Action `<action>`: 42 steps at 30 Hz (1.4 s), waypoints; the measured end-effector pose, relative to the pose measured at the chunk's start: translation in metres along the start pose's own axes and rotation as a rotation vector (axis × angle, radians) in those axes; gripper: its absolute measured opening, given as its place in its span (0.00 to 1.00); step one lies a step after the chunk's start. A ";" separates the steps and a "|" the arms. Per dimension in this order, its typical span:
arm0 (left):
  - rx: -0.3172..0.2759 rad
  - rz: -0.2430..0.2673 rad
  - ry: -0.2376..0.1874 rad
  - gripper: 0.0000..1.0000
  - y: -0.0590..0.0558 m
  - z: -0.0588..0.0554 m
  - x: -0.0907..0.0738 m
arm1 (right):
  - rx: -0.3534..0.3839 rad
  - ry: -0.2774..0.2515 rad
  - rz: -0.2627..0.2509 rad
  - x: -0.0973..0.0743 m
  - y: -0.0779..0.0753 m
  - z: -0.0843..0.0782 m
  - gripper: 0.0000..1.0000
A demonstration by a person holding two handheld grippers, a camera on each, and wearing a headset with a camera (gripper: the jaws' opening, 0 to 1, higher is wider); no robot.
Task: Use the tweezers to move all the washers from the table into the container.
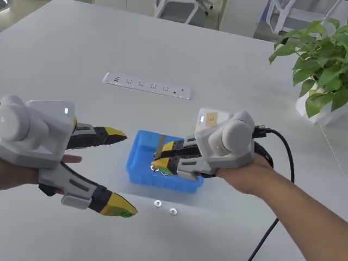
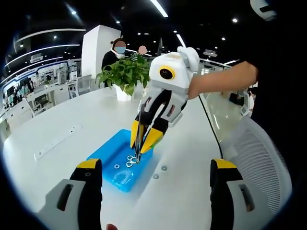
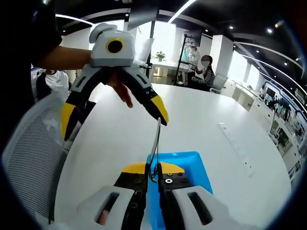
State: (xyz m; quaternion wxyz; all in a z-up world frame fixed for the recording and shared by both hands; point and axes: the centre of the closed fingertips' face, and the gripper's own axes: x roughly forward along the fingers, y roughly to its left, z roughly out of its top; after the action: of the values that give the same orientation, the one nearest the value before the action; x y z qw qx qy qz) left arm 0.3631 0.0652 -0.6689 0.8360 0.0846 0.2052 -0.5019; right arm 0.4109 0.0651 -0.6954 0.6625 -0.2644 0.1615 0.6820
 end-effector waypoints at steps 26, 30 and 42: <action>-0.017 0.022 0.017 0.99 0.008 -0.012 0.000 | 0.020 0.033 -0.009 0.033 -0.031 -0.038 0.08; -0.020 0.031 0.019 0.99 0.012 -0.013 0.001 | 0.039 0.041 -0.008 0.037 -0.033 -0.045 0.08; -0.038 0.043 0.013 0.95 0.024 -0.012 0.006 | 0.058 0.063 0.010 0.044 -0.034 -0.057 0.09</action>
State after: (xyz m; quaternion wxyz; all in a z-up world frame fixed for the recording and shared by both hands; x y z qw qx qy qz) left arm 0.3831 0.0761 -0.6835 0.8467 0.0764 0.2182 -0.4792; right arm 0.4536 0.0710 -0.7620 0.6611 -0.2658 0.2035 0.6715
